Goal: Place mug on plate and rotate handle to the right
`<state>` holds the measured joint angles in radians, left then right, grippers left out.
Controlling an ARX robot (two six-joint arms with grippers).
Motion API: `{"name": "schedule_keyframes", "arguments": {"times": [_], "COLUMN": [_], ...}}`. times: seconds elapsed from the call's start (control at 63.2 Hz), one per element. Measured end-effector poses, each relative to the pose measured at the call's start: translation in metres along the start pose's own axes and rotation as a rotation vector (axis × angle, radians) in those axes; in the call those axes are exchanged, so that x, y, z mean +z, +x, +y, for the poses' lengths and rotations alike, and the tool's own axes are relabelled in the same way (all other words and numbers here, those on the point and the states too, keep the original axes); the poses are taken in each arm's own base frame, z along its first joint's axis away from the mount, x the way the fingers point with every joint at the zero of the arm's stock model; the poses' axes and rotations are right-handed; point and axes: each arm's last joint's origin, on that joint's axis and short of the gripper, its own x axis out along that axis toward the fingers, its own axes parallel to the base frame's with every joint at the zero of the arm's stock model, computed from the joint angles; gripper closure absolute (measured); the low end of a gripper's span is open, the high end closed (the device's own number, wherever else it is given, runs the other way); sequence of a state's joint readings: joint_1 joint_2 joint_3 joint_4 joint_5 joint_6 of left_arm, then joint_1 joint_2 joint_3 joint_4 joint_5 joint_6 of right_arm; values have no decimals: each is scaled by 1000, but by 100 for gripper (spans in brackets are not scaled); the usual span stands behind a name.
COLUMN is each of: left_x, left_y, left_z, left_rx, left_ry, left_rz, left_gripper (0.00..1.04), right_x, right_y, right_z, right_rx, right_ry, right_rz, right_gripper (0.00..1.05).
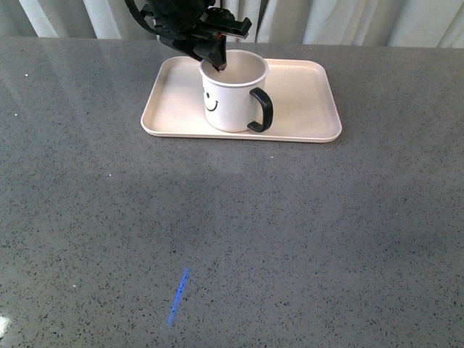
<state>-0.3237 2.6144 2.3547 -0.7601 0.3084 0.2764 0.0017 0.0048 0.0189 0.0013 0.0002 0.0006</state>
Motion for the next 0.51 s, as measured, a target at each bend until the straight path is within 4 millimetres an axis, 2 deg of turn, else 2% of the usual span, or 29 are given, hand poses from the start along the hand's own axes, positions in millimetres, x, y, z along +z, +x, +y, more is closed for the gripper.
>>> {"name": "schedule_keyframes", "arguments": {"times": [0.111, 0.222, 0.285, 0.348, 0.396, 0.443, 0.506], "left_x": [0, -2, 0, 3, 2, 2, 3], "left_y": [-2, -14, -36, -72, -105, -128, -142], "left_z": [-1, -2, -3, 0, 5, 8, 11], "left_rx": [-2, -3, 0, 21, 50, 76, 94], "left_ry": [9, 24, 32, 22, -14, -38, -53], "left_rz": [-18, -53, -113, -213, -298, -356, -383], "left_gripper": [54, 36, 22, 8, 10, 9, 9], "right_x": [0, 0, 0, 0, 0, 0, 0], "right_y": [0, 0, 0, 0, 0, 0, 0], "right_z": [0, 0, 0, 0, 0, 0, 0], "right_rx": [0, 0, 0, 0, 0, 0, 0], "right_ry": [0, 0, 0, 0, 0, 0, 0], "right_rz": [0, 0, 0, 0, 0, 0, 0], "right_gripper": [9, 9, 9, 9, 9, 9, 9]}}
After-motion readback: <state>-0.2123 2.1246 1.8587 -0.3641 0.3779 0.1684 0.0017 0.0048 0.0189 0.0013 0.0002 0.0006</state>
